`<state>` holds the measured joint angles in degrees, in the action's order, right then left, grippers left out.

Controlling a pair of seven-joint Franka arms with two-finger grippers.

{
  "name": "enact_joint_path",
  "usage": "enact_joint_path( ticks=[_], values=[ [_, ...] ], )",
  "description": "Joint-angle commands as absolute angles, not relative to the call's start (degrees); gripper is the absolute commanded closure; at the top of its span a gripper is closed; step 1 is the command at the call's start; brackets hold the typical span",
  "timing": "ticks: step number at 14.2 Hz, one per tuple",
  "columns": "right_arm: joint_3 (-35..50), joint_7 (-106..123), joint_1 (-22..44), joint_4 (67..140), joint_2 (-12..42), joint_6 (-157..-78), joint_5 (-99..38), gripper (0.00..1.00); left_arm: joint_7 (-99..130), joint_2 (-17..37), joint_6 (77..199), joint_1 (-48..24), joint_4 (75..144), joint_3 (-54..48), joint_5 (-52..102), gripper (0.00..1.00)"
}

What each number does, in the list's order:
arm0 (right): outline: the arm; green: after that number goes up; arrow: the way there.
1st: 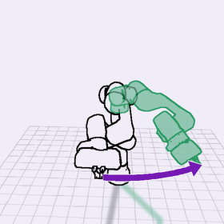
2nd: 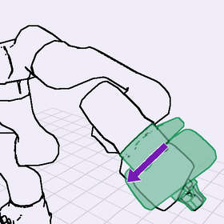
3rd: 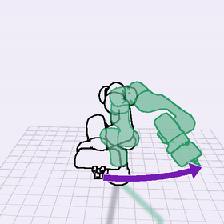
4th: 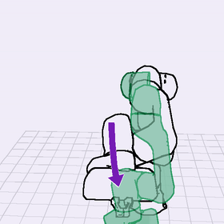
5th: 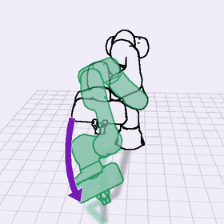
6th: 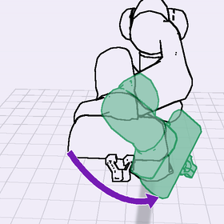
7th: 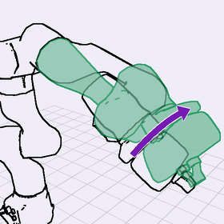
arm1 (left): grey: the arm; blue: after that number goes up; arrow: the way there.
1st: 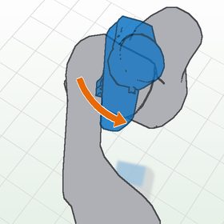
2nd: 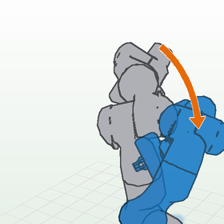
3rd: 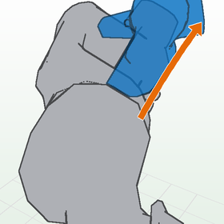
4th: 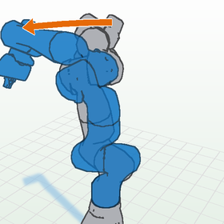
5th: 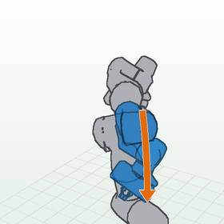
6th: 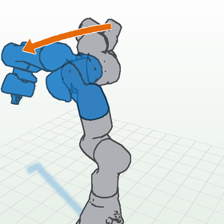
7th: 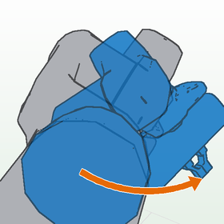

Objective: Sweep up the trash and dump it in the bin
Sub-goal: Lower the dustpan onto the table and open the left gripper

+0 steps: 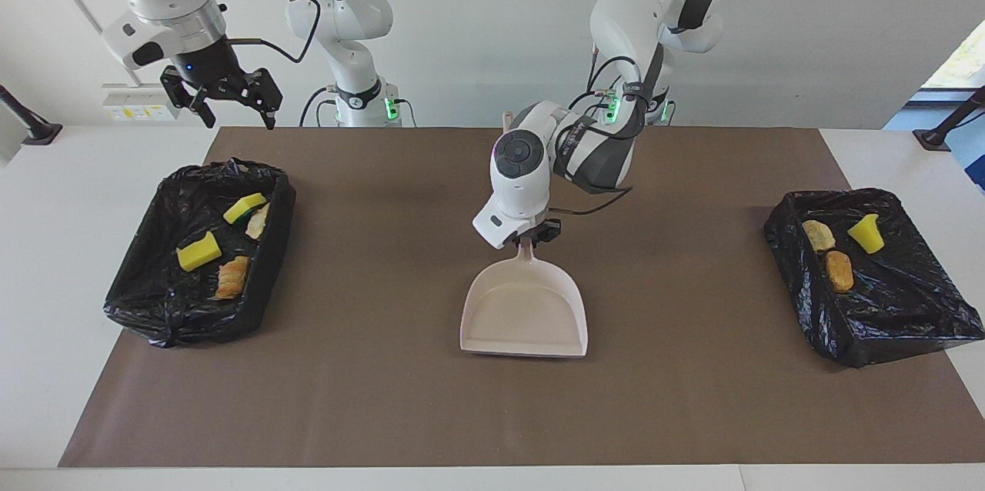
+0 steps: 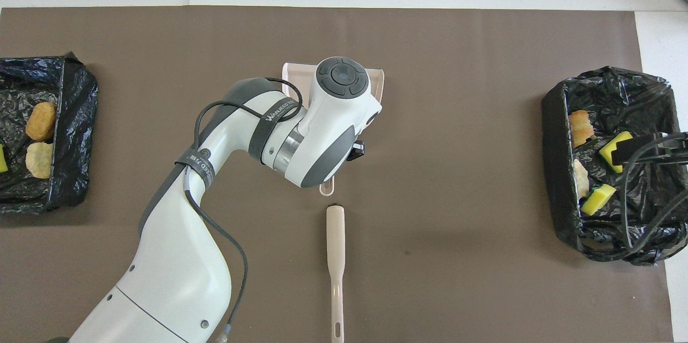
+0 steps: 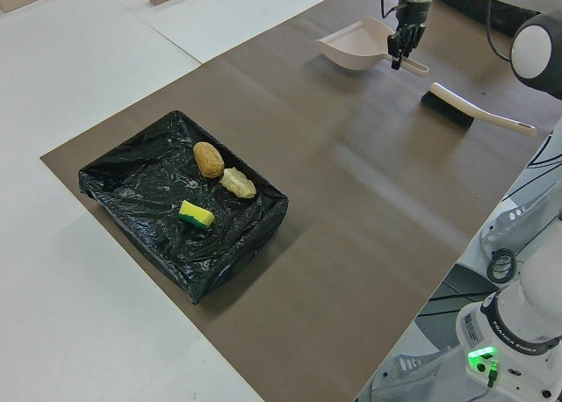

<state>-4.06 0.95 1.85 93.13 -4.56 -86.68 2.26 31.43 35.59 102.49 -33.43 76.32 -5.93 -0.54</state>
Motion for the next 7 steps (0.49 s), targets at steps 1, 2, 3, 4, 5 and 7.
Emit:
enact_joint_path(
  ticks=[1, 2, 3, 4, 5, 7],
  values=[
    [-3.7, 2.5, 1.4, 94.2, -5.5, -87.1, 2.2, 0.0, 31.8, 35.7, 107.3, -33.7, 76.2, -4.9, 1.0, 1.0],
    [-3.7, 2.5, 1.3, 94.2, -5.5, -86.9, 2.2, 0.0, 31.7, 35.7, 107.7, -33.4, 76.4, -4.8, 1.1, 1.0],
    [-3.7, 2.5, 1.3, 94.2, -5.6, -86.9, 2.2, 0.0, 31.8, 35.7, 107.4, -33.3, 76.5, -4.8, 0.9, 1.0],
    [-3.7, 2.5, 1.3, 94.2, -5.7, -86.9, 2.2, 0.0, 31.8, 35.7, 107.1, -33.2, 76.5, -4.7, 0.9, 0.58],
    [-3.7, 2.4, 1.4, 94.2, -5.7, -86.9, 2.2, 0.0, 31.6, 35.7, 106.5, -33.1, 76.5, -4.7, 0.5, 0.16],
    [-3.7, 2.5, 1.4, 94.2, -5.7, -87.0, 2.2, 0.0, 31.3, 34.3, 106.3, -33.0, 78.2, -4.1, 0.4, 0.0]
  ],
)
